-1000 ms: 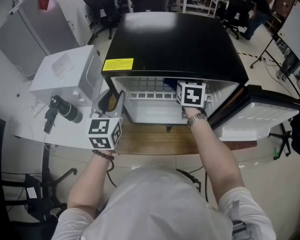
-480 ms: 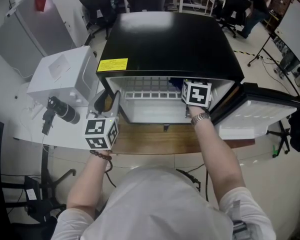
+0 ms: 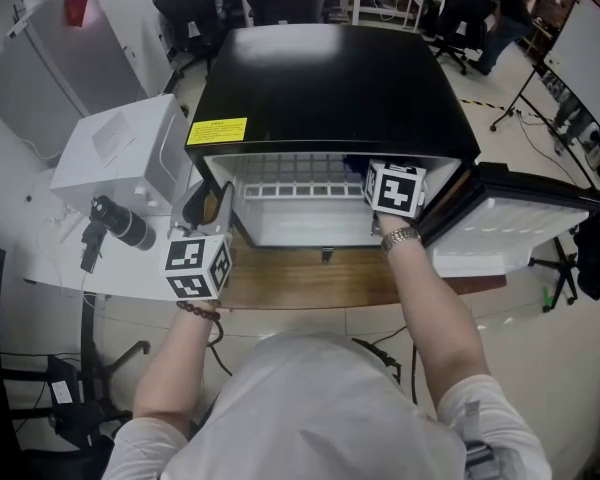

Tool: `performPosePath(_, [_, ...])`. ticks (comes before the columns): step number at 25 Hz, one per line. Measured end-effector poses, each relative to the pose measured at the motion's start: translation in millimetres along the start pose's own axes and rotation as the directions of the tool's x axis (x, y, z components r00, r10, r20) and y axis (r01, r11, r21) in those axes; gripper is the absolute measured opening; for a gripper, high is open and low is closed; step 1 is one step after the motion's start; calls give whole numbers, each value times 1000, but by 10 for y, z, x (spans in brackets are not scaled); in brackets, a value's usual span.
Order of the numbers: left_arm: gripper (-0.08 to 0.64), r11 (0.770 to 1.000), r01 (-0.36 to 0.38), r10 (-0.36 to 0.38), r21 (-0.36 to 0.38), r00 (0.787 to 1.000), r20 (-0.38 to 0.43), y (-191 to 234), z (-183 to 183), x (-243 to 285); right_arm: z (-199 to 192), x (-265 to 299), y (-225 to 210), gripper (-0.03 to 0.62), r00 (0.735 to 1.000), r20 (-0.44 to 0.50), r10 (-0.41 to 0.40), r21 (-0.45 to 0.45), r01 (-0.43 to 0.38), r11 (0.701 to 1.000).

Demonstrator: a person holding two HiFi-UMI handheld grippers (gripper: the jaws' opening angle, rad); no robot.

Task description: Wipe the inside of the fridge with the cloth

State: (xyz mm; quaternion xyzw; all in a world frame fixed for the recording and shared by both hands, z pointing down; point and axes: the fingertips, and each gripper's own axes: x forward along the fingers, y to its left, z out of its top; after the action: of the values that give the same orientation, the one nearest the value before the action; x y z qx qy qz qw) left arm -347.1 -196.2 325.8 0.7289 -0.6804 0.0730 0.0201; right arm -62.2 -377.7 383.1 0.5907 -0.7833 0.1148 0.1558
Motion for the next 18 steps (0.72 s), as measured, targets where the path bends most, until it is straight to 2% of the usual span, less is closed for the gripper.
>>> performPosePath(5, [147, 1000, -2, 2, -7, 1000, 1, -6, 7, 0, 55, -53, -24, 57, 999, 41, -27, -17, 28, 999])
performPosePath(9, [147, 1000, 0, 0, -8, 1000, 0, -7, 9, 0, 170, -136, 22, 58, 994, 105, -10, -5, 11, 1000])
performPosePath(13, [147, 1000, 2, -2, -10, 1000, 0, -7, 10, 1, 264, -220, 234, 58, 986, 159, 59, 30, -65, 997])
performPosePath(18, [147, 1000, 9, -9, -10, 1000, 1, -10, 9, 0, 324, -293, 751, 57, 966, 181, 183, 32, -192, 981])
